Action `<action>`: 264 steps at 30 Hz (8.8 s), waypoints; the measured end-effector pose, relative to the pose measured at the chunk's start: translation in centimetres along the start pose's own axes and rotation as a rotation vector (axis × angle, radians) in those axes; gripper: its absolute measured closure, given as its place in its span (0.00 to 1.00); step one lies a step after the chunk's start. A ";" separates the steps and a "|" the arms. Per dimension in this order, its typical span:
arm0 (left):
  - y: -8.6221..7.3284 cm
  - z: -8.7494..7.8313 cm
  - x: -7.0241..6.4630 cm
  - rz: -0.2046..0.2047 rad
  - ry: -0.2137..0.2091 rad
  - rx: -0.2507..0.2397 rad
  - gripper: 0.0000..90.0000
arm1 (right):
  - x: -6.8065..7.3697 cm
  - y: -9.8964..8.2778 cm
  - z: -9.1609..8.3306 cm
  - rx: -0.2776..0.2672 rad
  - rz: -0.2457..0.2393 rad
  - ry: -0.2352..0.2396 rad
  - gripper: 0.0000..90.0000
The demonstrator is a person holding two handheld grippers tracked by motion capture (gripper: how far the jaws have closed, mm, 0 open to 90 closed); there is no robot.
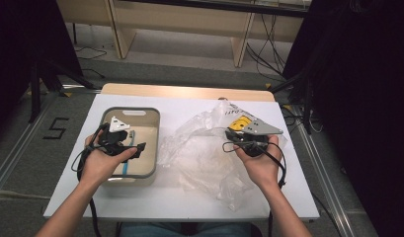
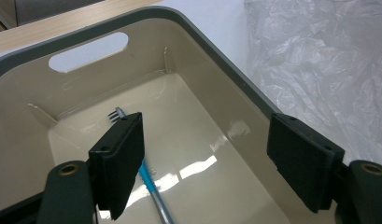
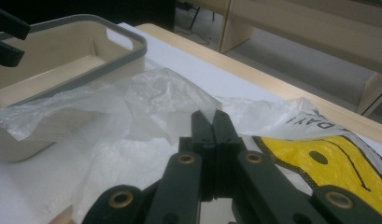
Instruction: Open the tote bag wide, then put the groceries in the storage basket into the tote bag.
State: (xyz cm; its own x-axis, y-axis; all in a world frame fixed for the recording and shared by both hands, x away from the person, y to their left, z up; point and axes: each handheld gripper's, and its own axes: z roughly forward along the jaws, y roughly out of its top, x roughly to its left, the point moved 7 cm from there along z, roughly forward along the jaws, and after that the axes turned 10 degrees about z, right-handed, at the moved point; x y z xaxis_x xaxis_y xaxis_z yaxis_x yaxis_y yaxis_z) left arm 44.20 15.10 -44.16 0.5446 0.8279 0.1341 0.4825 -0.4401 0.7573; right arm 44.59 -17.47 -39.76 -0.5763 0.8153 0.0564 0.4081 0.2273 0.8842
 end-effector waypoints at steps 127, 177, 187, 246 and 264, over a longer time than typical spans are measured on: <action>-4.6 8.1 4.1 -0.139 -0.031 0.502 0.54 | 0.1 -0.4 -0.1 0.002 0.003 0.007 1.00; -4.7 8.5 4.9 -0.157 -0.044 0.582 0.84 | 0.1 -0.5 -0.2 0.001 0.007 0.008 1.00; -4.8 8.5 4.9 -0.133 -0.048 0.587 0.89 | 0.2 -0.6 -0.1 0.004 0.009 0.008 1.00; -2.9 6.5 5.4 -0.105 -0.016 0.392 0.90 | 0.2 -0.7 0.0 0.007 0.008 0.010 1.00; -1.4 5.3 5.2 -0.095 0.003 0.270 0.91 | 0.3 -0.7 0.0 -0.002 0.010 0.010 1.00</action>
State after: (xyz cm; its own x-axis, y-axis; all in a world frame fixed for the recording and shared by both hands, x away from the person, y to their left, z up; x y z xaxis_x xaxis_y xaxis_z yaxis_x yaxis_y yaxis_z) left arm 49.97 18.20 -47.92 0.4864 0.8707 0.0726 0.6969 -0.4368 0.5689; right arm 44.19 -17.41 -40.35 -0.5789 0.8124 0.0697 0.4129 0.2184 0.8842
